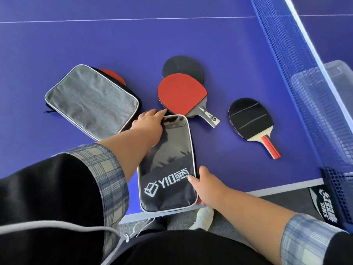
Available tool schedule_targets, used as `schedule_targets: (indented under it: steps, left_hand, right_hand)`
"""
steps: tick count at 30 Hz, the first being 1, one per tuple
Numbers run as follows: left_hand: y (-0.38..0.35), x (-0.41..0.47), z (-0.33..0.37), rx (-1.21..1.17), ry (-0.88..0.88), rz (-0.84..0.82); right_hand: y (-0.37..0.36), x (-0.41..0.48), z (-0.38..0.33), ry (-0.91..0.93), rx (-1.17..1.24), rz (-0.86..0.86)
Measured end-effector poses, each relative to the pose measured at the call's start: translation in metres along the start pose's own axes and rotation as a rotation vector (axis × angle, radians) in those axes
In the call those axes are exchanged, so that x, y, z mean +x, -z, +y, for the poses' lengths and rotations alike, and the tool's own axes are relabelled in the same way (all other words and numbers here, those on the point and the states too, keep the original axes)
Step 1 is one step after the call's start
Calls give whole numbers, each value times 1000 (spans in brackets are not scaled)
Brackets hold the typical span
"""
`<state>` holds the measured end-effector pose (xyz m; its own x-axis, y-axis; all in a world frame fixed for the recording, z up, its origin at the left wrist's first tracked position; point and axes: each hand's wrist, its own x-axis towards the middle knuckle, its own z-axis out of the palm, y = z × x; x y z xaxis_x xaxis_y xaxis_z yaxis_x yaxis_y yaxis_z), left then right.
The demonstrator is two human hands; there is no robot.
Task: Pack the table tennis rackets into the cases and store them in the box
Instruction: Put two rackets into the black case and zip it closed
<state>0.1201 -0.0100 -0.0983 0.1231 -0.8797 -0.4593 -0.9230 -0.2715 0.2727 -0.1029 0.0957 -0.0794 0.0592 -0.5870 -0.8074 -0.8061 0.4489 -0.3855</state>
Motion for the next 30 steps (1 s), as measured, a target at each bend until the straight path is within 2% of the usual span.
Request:
schedule_targets:
  steps: [6, 9, 12, 15, 19, 22, 25, 27, 30]
  left_hand:
    - [-5, -9, -25, -90, -44, 55]
    - [-7, -29, -31, -100, -3, 29]
    - [-11, -50, -31, -82, 46, 83]
    - [-18, -75, -25, -89, 160, 149]
    - [-26, -109, -6, -348, 404, 145]
    - [-24, -128, 8, -474, 480, 92]
    - [-12, -148, 24, -658, 459, 45]
    - [-4, -164, 35, -800, 378, 38]
    - [7, -186, 46, -831, 308, 92]
  right_hand:
    - [-6, 2, -12, 27, -86, 10]
    - [-7, 0, -11, 71, -256, 54]
    - [-9, -8, -12, 134, -245, 123]
    - [-13, -15, -14, 205, -198, 118]
    - [-10, -30, -23, 287, -84, 30]
    - [-4, -45, -29, 344, 21, -17]
    - [2, -61, -36, 456, 25, -62]
    - [6, -73, -39, 541, 5, -138]
    - [4, -82, -42, 652, -23, -251]
